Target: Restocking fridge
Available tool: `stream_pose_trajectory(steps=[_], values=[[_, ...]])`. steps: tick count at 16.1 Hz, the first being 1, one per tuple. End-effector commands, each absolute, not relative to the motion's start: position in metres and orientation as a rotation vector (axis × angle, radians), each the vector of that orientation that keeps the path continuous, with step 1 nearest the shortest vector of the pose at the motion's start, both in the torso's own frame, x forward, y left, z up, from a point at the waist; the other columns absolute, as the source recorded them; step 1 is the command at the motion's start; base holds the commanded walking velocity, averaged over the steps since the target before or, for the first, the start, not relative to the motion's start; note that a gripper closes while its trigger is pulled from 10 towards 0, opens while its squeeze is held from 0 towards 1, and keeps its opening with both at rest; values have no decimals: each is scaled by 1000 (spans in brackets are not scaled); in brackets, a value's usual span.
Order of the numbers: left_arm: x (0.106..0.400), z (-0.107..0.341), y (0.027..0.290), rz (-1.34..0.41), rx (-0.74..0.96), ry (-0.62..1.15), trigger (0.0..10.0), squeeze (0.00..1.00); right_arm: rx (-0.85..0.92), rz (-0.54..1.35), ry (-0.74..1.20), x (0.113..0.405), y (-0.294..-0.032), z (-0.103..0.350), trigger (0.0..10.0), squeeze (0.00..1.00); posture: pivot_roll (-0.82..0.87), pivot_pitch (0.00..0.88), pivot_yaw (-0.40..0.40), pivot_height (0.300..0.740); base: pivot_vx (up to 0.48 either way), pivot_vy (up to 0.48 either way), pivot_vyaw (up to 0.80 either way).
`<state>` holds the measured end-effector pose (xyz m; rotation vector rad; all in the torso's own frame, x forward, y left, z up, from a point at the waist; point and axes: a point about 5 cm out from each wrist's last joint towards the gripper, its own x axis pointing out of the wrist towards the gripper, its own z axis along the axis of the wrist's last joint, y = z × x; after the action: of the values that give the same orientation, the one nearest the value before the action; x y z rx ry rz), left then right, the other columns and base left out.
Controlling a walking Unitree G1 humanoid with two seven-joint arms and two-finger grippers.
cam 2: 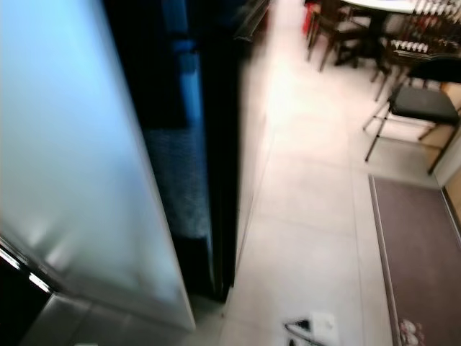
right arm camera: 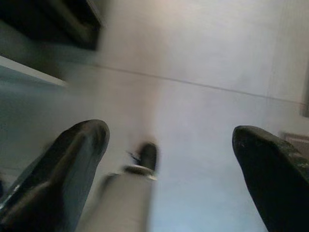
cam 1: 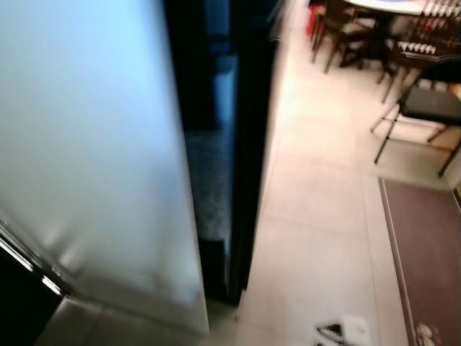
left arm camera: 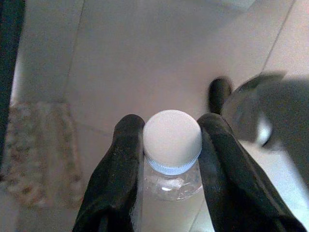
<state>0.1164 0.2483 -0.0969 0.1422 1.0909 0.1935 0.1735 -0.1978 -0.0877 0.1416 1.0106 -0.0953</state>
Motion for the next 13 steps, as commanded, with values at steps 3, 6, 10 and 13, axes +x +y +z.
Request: stream_pose_trajectory(steps=[3, 6, 10, 13], values=[[113, -99, 245, 190, 125, 1111, 10000, 0, 141, -117, 1020, 169, -205, -88, 10000, 0, 55, 0, -1, 740, 0, 80, 0], [113, -99, 245, 187, 126, 1111, 10000, 0, 146, -120, 1015, 170, -206, -88, 10000, 0, 56, 0, 0, 740, 0, 0, 0], [114, -99, 245, 190, 123, 1108, 10000, 0, 152, -133, 1001, 171, -206, -87, 10000, 0, 53, 0, -1, 740, 0, 0, 0], [114, -99, 245, 192, 119, 1108, 10000, 0, 154, -134, 999, 171, -206, -87, 10000, 0, 55, 0, -4, 740, 0, 153, 0]])
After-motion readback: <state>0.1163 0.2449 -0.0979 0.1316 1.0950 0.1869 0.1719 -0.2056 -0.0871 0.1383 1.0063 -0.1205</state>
